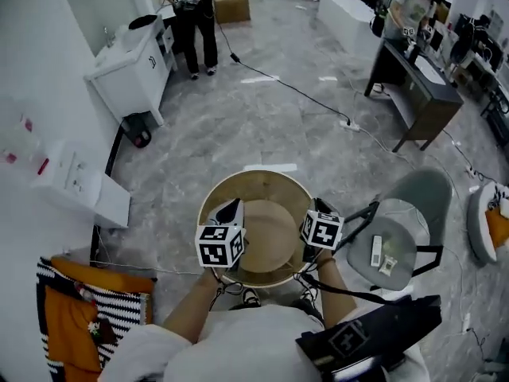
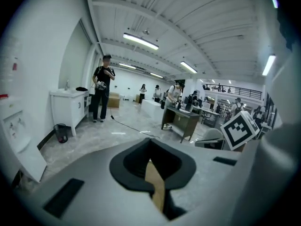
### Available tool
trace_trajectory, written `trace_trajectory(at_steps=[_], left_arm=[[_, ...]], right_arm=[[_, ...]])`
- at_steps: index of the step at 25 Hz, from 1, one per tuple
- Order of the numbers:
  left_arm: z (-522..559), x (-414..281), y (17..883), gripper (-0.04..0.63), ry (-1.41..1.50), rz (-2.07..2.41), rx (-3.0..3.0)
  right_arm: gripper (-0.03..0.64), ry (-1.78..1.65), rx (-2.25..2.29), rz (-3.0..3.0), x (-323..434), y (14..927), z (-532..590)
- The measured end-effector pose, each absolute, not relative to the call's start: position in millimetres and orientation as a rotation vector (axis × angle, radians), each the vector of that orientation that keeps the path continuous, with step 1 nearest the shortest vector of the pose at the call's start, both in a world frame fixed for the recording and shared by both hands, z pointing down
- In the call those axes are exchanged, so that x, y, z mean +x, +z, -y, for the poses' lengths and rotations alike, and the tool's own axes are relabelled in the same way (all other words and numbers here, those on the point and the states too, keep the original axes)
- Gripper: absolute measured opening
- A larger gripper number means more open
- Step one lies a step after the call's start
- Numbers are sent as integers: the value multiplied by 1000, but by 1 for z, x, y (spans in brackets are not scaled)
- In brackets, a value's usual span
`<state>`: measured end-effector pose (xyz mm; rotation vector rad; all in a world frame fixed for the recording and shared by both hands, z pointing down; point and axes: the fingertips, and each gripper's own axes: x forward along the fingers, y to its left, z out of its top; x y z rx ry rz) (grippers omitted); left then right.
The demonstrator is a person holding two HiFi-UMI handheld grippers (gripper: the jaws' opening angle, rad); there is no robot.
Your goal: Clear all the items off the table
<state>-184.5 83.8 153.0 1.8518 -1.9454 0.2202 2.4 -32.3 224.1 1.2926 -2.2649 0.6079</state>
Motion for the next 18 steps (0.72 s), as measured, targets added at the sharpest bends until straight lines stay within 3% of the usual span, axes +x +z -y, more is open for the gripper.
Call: trace_trajectory(at_steps=[4, 18], left_arm=[[-101, -217, 134, 8, 103, 2027, 1780], [-84, -201, 105, 8, 24, 2160, 1717]], right_arm=[[26, 505, 1205, 2384, -42, 178, 16], [25, 415, 1011, 2597, -59, 117, 26]])
